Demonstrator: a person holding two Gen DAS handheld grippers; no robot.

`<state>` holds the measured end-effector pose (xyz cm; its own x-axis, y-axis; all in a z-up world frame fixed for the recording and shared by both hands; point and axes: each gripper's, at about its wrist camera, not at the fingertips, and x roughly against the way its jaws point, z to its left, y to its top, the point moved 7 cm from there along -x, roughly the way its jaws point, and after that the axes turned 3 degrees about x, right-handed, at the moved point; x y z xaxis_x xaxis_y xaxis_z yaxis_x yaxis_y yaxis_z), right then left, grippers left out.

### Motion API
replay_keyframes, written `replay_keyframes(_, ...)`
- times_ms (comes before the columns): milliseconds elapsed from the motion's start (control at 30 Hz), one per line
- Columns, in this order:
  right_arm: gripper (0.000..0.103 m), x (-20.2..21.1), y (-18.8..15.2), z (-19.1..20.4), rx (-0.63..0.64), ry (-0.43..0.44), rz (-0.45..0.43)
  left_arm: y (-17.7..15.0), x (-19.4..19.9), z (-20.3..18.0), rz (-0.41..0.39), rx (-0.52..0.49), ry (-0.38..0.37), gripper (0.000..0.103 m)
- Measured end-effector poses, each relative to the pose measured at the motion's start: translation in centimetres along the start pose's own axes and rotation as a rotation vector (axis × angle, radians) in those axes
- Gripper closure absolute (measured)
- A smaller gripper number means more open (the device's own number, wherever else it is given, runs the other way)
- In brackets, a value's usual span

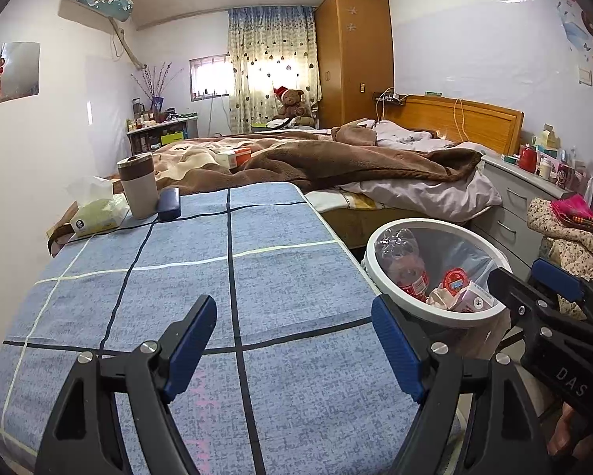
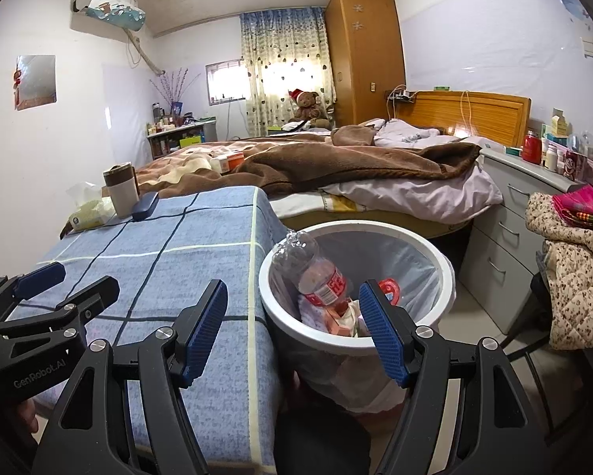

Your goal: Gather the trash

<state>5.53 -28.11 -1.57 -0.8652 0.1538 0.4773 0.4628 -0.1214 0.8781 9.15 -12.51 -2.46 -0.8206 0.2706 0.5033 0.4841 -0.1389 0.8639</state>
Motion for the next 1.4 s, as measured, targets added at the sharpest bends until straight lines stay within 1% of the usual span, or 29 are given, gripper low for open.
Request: replay_keyframes(1400,0.032,0.23,0.04,0.22,0.003,-0.003,0.0,0.19,-0.04,-0.24,0.003,0.003,0.0,0.021)
